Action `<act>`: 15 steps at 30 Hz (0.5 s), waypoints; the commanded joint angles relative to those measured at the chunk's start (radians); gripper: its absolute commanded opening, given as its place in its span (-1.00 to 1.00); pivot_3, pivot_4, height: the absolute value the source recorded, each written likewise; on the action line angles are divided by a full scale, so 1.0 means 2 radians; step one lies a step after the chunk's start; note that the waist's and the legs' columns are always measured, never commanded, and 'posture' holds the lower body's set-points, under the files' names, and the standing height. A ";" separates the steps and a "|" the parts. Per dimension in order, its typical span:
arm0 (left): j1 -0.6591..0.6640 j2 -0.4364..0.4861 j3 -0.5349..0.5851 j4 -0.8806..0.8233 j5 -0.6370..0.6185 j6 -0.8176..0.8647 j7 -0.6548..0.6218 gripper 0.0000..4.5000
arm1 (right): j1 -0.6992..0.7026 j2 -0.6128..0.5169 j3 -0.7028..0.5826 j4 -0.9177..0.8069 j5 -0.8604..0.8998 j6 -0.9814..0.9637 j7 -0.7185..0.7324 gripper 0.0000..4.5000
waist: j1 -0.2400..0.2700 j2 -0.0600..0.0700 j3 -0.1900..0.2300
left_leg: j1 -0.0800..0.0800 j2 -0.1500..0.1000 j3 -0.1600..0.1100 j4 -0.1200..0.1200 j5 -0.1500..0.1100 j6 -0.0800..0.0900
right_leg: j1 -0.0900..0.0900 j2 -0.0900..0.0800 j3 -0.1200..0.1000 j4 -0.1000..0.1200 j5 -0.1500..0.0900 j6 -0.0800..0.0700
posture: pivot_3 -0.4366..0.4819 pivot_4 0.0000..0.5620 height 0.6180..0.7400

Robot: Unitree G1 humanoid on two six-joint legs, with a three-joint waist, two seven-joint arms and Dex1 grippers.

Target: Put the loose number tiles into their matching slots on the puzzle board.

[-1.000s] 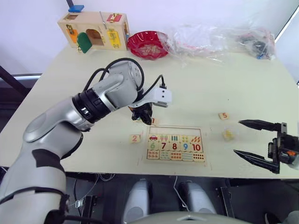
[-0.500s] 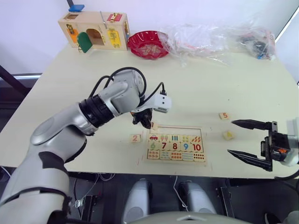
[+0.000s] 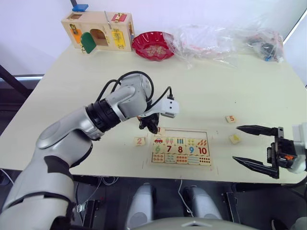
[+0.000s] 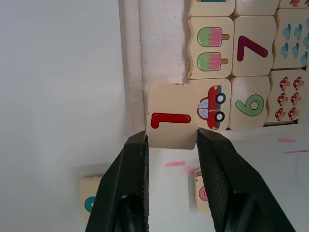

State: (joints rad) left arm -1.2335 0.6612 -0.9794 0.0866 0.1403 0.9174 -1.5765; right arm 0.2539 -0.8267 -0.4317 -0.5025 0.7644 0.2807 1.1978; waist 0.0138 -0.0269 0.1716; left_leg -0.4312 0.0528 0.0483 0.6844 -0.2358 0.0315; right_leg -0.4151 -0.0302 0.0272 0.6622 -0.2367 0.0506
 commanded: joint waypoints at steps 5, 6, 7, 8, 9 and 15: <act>0.001 -0.004 0.012 -0.007 0.010 -0.003 0.003 -0.44 | 0.001 -0.001 -0.014 -0.017 0.009 -0.002 -0.004 1.00 | 0.000 0.000 0.000 | 0.000 0.000 0.000 0.000 0.000 0.000 | 0.000 0.000 0.000 0.000 0.000 0.000 | -0.05 -0.47 1.00; 0.001 -0.004 0.012 -0.006 0.010 -0.004 0.003 -0.44 | 0.001 0.000 -0.014 -0.018 0.009 -0.002 -0.005 1.00 | 0.000 0.000 0.000 | 0.000 0.000 0.000 0.000 0.000 0.000 | 0.000 0.000 0.000 0.000 0.000 0.000 | -0.05 -0.47 1.00; 0.001 -0.005 0.013 -0.005 0.011 -0.005 0.004 -0.44 | 0.001 0.000 -0.014 -0.018 0.010 -0.002 -0.005 1.00 | 0.000 0.000 0.000 | 0.000 0.000 0.000 0.000 0.000 0.000 | 0.000 0.000 0.000 0.000 0.000 0.000 | -0.05 -0.47 1.00; 0.001 -0.006 0.013 -0.003 0.012 -0.006 0.005 -0.44 | 0.002 0.000 -0.014 -0.018 0.010 -0.001 -0.005 1.00 | 0.000 0.000 0.000 | 0.000 0.000 0.000 0.000 0.000 0.000 | 0.000 0.000 0.000 0.000 0.000 0.000 | -0.05 -0.47 1.00; 0.001 -0.007 0.013 -0.002 0.013 -0.006 0.005 -0.44 | 0.002 0.000 -0.014 -0.019 0.010 -0.001 -0.006 1.00 | 0.000 0.000 0.000 | 0.000 0.000 0.000 0.000 0.000 0.000 | 0.000 0.000 0.000 0.000 0.000 0.000 | -0.05 -0.47 1.00; 0.003 -0.010 0.013 0.000 0.015 -0.005 0.007 -0.44 | 0.003 0.001 -0.013 -0.021 0.010 -0.001 -0.009 1.00 | 0.000 0.000 0.000 | 0.000 0.000 0.000 0.000 0.000 0.000 | 0.000 0.000 0.000 0.000 0.000 0.000 | -0.05 -0.47 1.00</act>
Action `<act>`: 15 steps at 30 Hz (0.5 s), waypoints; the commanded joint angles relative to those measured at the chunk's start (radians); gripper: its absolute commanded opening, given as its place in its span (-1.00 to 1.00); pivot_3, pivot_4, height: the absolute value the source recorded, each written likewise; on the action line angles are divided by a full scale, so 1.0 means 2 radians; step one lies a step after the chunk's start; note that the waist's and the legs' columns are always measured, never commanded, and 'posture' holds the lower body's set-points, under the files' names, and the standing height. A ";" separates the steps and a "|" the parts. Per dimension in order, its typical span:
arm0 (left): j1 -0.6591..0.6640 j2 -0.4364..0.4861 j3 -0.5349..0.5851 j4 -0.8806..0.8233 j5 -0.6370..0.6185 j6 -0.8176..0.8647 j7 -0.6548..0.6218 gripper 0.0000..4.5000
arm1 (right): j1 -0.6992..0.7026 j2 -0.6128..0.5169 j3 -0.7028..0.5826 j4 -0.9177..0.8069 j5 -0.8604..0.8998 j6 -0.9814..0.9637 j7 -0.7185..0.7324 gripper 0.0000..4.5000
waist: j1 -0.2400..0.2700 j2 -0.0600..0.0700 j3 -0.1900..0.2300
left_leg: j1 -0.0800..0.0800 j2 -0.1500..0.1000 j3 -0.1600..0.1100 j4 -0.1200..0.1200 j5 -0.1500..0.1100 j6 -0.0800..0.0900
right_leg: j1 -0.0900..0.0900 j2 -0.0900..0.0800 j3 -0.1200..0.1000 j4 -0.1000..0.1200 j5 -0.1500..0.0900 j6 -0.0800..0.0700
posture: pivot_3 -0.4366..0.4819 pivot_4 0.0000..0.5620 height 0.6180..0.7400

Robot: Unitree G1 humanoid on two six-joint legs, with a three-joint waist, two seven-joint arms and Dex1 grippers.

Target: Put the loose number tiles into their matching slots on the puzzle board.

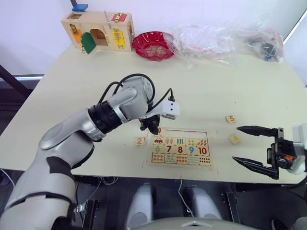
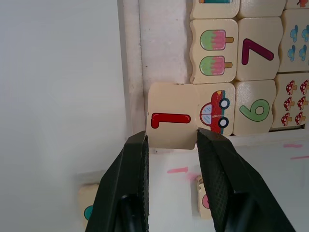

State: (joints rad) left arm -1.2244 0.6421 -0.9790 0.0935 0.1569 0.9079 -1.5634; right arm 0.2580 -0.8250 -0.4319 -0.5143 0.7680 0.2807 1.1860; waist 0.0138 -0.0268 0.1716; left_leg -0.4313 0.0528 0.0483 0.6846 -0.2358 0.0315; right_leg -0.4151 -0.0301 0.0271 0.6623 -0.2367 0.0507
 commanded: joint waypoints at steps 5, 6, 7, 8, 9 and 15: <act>-0.001 0.000 0.012 -0.004 0.008 -0.001 -0.001 -0.44 | 0.004 0.001 -0.014 -0.019 0.009 0.000 -0.005 1.00 | 0.000 0.000 0.000 | 0.000 0.000 0.000 0.000 0.000 0.000 | 0.000 0.000 0.000 0.000 0.000 0.000 | -0.05 -0.47 1.00; -0.001 0.000 0.012 -0.004 0.008 -0.001 0.000 -0.44 | 0.005 0.001 -0.014 -0.020 0.010 0.000 -0.005 1.00 | 0.000 0.000 0.000 | 0.000 0.000 0.000 0.000 0.000 0.000 | 0.000 0.000 0.000 0.000 0.000 0.000 | -0.05 -0.47 1.00; -0.001 0.000 0.012 -0.002 0.009 -0.002 0.001 -0.44 | 0.005 0.002 -0.014 -0.020 0.010 0.000 -0.006 1.00 | 0.000 0.000 0.000 | 0.000 0.000 0.000 0.000 0.000 0.000 | 0.000 0.000 0.000 0.000 0.000 0.000 | -0.05 -0.47 1.00; -0.001 0.000 0.013 -0.001 0.009 -0.003 0.001 -0.44 | 0.004 0.002 -0.013 -0.021 0.010 0.000 -0.006 1.00 | 0.000 0.000 0.000 | 0.000 0.000 0.000 0.000 0.000 0.000 | 0.000 0.000 0.000 0.000 0.000 0.000 | -0.05 -0.47 1.00; 0.000 0.000 0.012 -0.001 0.010 -0.004 0.002 -0.44 | 0.004 0.002 -0.013 -0.021 0.010 0.000 -0.007 1.00 | 0.000 0.000 0.000 | 0.000 0.000 0.000 0.000 0.000 0.000 | 0.000 0.000 0.000 0.000 0.000 0.000 | -0.05 -0.47 1.00; 0.000 -0.001 0.014 0.001 0.011 -0.004 0.002 -0.44 | 0.005 0.003 -0.011 -0.025 0.011 0.000 -0.009 1.00 | 0.000 0.000 0.000 | 0.000 0.000 0.000 0.000 0.000 0.000 | 0.000 0.000 0.000 0.000 0.000 0.000 | -0.05 -0.47 1.00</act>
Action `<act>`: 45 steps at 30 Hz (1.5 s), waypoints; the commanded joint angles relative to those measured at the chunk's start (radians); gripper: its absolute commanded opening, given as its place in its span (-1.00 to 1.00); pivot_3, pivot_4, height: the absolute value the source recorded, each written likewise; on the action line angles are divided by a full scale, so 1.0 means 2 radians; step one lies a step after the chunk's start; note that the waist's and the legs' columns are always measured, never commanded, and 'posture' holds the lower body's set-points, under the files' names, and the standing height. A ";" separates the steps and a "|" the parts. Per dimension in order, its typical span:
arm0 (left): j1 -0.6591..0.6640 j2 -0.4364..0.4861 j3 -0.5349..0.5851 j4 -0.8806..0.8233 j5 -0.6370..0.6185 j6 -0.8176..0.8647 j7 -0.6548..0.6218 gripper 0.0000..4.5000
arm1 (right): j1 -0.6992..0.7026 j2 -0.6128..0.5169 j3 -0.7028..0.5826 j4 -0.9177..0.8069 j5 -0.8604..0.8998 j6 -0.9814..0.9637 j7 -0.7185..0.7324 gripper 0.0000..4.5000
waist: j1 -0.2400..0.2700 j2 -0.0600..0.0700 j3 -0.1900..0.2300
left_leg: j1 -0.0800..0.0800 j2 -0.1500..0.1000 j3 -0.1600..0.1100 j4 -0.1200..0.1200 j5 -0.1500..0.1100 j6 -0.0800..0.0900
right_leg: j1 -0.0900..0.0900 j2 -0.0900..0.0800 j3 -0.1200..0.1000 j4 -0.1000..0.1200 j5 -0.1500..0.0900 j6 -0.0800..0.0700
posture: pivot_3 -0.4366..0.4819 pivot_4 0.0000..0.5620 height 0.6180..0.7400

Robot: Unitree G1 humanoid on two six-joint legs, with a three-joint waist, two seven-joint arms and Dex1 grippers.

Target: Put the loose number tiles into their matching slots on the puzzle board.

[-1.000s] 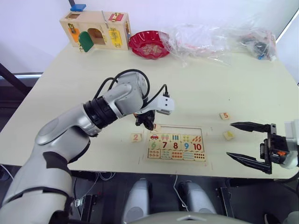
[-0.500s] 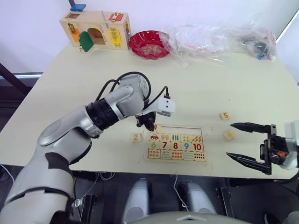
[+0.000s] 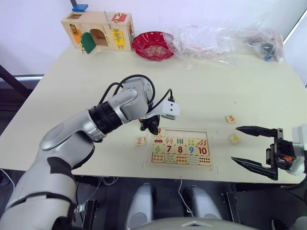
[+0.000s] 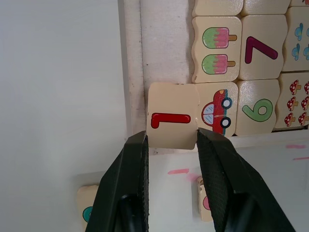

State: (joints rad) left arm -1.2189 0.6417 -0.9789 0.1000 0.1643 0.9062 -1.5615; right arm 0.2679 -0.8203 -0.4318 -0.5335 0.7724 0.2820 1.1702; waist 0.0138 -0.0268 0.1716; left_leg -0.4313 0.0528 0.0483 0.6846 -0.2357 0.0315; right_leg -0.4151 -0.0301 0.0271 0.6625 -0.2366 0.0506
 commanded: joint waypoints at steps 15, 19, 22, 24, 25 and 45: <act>-0.002 0.000 0.013 -0.007 0.007 -0.001 0.002 -0.44 | 0.003 0.004 -0.009 -0.020 0.009 -0.001 -0.005 1.00 | 0.000 0.000 0.000 | 0.000 0.000 0.000 0.000 0.000 0.000 | 0.000 0.000 0.000 0.000 0.000 0.000 | -0.05 -0.47 1.00; -0.003 0.000 0.012 -0.009 0.006 0.000 0.000 -0.44 | 0.004 0.004 -0.009 -0.020 0.008 -0.001 -0.005 1.00 | 0.000 0.000 0.000 | 0.000 0.000 0.000 0.000 0.000 0.000 | 0.000 0.000 0.000 0.000 0.000 0.000 | -0.05 -0.47 1.00; -0.003 0.000 0.012 -0.010 0.005 0.001 -0.002 -0.44 | 0.004 0.005 -0.009 -0.020 0.008 -0.001 -0.006 1.00 | 0.000 0.000 0.000 | 0.000 0.000 0.000 0.000 0.000 0.000 | 0.000 0.000 0.000 0.000 0.000 0.000 | -0.05 -0.47 1.00; -0.003 0.000 0.012 -0.010 0.005 0.001 -0.002 -0.44 | 0.004 0.005 -0.008 -0.020 0.008 -0.001 -0.006 1.00 | 0.000 0.000 0.000 | 0.000 0.000 0.000 0.000 0.000 0.000 | 0.000 0.000 0.000 0.000 0.000 0.000 | -0.05 -0.47 1.00; -0.003 0.000 0.012 -0.010 0.005 0.001 -0.002 -0.44 | 0.004 0.005 -0.008 -0.020 0.009 -0.001 -0.006 1.00 | 0.000 0.000 0.000 | 0.000 0.000 0.000 0.000 0.000 0.000 | 0.000 0.000 0.000 0.000 0.000 0.000 | -0.05 -0.47 1.00; -0.004 0.001 0.014 -0.011 0.005 0.001 -0.003 -0.44 | 0.000 0.007 -0.003 -0.016 0.005 -0.005 -0.006 1.00 | 0.000 0.000 0.000 | 0.000 0.000 0.000 0.000 0.000 0.000 | 0.000 0.000 0.000 0.000 0.000 0.000 | -0.05 -0.47 1.00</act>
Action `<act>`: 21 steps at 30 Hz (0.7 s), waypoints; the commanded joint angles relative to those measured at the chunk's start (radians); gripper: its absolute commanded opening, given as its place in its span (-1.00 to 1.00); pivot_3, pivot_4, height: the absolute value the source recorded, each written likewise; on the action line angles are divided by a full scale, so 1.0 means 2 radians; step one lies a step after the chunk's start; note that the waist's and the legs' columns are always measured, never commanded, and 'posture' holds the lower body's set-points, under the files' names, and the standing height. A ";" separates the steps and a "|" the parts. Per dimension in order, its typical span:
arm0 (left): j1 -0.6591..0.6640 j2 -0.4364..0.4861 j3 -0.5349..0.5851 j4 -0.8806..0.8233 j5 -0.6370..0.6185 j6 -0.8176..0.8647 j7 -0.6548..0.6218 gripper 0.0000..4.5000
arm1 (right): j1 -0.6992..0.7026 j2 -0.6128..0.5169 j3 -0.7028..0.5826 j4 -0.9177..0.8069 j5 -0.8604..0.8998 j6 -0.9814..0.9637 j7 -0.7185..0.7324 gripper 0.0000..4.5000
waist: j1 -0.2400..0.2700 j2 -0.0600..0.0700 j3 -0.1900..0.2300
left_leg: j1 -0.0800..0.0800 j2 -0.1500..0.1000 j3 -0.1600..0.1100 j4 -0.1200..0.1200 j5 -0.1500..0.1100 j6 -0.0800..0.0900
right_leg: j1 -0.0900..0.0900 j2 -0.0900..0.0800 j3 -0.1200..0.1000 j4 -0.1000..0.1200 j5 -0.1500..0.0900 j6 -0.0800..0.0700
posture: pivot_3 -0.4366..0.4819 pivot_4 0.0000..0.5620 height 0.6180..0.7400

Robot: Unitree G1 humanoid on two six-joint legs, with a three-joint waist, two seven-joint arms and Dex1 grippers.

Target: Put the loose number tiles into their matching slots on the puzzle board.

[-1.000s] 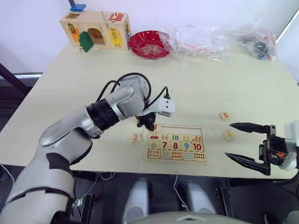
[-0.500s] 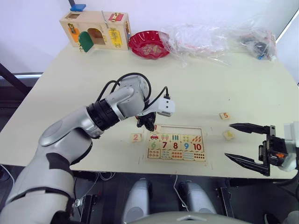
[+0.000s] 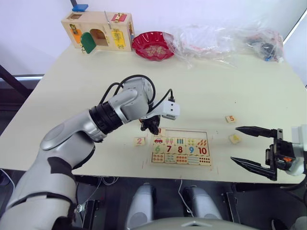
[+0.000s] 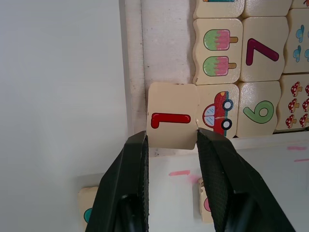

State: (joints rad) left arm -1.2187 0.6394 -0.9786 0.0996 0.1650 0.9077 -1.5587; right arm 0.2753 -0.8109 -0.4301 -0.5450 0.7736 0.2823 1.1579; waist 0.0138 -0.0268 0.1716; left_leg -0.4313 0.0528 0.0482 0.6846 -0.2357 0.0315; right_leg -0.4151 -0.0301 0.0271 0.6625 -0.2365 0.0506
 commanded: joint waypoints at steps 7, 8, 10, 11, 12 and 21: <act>-0.002 0.004 0.013 -0.013 0.005 0.002 -0.004 -0.44 | -0.006 0.004 0.000 -0.009 0.002 -0.006 0.000 1.00 | 0.000 0.000 0.000 | 0.000 0.000 0.000 0.000 0.000 0.000 | 0.000 0.000 0.000 0.000 0.000 0.000 | -0.05 -0.47 1.00; -0.002 0.004 0.013 -0.012 0.005 0.001 -0.004 -0.44 | -0.006 0.004 0.000 -0.009 0.002 -0.006 0.000 1.00 | 0.000 0.000 0.000 | 0.000 0.000 0.000 0.000 0.000 0.000 | 0.000 0.000 0.000 0.000 0.000 0.000 | -0.05 -0.47 1.00; -0.002 0.004 0.012 -0.013 0.006 0.001 -0.004 -0.44 | -0.006 0.004 0.000 -0.010 0.002 -0.006 -0.001 1.00 | 0.000 0.000 0.000 | 0.000 0.000 0.000 0.000 0.000 0.000 | 0.000 0.000 0.000 0.000 0.000 0.000 | -0.05 -0.47 1.00; -0.001 0.005 0.012 -0.013 0.006 0.001 -0.004 -0.28 | -0.006 0.004 0.000 -0.010 0.002 -0.006 -0.001 1.00 | 0.000 0.000 0.000 | 0.000 0.000 0.000 0.000 0.000 0.000 | 0.000 0.000 0.000 0.000 0.000 0.000 | -0.05 -0.47 1.00; -0.001 0.005 0.012 -0.014 0.005 0.001 -0.004 -0.11 | -0.006 0.004 0.001 -0.010 0.002 -0.006 -0.001 1.00 | 0.000 0.000 0.000 | 0.000 0.000 0.000 0.000 0.000 0.000 | 0.000 0.000 0.000 0.000 0.000 0.000 | -0.05 -0.47 1.00; -0.009 0.009 0.039 -0.010 -0.012 0.004 -0.010 0.98 | -0.004 0.005 0.000 -0.013 0.003 -0.005 -0.002 1.00 | 0.000 0.000 0.000 | 0.000 0.000 0.000 0.000 0.000 0.000 | 0.000 0.000 0.000 0.000 0.000 0.000 | -0.05 -0.47 1.00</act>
State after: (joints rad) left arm -1.2164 0.6437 -0.9678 0.0914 0.1588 0.9174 -1.5638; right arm 0.2687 -0.8041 -0.4166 -0.5450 0.7683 0.2798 1.1555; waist 0.0137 -0.0268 0.1716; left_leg -0.4313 0.0528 0.0483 0.6846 -0.2357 0.0315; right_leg -0.4151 -0.0300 0.0270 0.6625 -0.2364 0.0506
